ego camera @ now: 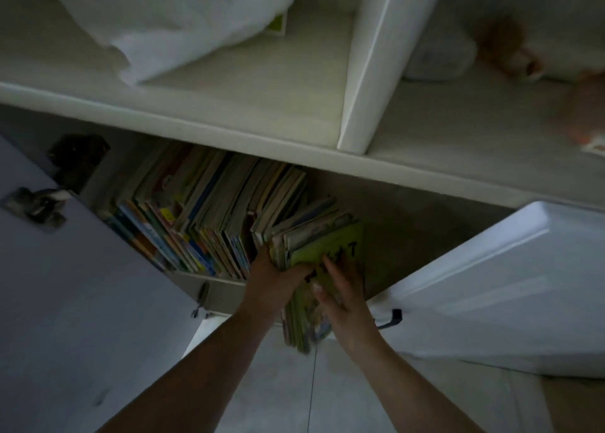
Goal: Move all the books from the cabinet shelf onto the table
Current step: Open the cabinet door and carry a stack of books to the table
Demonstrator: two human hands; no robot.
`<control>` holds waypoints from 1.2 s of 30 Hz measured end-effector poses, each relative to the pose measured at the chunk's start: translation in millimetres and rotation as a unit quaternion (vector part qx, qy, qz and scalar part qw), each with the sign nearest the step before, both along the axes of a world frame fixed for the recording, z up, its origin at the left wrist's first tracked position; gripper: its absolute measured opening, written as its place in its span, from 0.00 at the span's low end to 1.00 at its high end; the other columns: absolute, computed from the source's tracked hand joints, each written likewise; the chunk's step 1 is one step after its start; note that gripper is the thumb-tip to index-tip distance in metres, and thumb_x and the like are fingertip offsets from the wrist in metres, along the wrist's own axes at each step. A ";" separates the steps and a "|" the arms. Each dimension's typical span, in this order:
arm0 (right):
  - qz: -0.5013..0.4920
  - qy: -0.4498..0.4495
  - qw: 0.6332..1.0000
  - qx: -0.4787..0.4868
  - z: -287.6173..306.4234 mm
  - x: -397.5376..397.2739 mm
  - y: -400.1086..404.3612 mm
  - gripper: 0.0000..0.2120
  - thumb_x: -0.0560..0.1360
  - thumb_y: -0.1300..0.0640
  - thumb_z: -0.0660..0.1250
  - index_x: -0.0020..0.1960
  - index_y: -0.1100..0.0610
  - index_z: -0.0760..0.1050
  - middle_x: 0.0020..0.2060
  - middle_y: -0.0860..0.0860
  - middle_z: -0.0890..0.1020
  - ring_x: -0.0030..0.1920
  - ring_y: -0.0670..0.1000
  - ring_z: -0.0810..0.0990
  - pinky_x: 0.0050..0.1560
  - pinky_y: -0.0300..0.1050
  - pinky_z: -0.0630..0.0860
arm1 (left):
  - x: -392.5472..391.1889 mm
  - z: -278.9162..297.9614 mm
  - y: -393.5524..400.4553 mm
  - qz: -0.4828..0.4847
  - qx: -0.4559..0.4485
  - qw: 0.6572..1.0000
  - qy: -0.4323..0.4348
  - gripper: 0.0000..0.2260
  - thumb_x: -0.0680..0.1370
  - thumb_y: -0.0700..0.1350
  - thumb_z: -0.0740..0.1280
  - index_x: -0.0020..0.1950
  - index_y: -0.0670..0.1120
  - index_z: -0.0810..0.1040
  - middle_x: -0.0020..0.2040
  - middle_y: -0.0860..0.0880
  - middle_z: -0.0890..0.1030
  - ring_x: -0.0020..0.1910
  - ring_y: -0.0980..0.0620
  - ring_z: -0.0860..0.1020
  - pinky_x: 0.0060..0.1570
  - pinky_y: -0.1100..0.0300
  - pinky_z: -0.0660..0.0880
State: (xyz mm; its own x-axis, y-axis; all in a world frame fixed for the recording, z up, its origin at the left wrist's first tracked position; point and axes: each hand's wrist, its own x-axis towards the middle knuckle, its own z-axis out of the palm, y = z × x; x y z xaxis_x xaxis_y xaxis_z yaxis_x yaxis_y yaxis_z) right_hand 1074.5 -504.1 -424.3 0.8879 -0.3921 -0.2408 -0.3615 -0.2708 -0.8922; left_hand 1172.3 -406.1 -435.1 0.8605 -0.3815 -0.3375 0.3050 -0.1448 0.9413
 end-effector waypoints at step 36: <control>-0.328 0.027 0.897 0.294 111.8 -267.3 286.2 0.27 0.68 0.41 0.71 0.64 0.44 0.67 0.57 0.49 0.81 0.54 0.52 0.82 0.54 0.53 0.80 | -150.1 138.1 248.4 -0.343 0.055 0.888 0.300 0.13 0.77 0.46 0.64 0.59 0.42 0.77 0.46 0.41 0.85 0.36 0.44 0.84 0.31 0.56 0.80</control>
State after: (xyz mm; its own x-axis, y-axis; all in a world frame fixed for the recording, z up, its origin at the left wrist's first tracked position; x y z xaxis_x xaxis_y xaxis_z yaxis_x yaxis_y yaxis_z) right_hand 807.3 -218.0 -312.5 0.4925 -0.6169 -0.6139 -0.3181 0.5290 -0.7868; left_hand 1022.2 -157.7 -297.0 0.0904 -0.6827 -0.7251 0.5516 -0.5719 0.6072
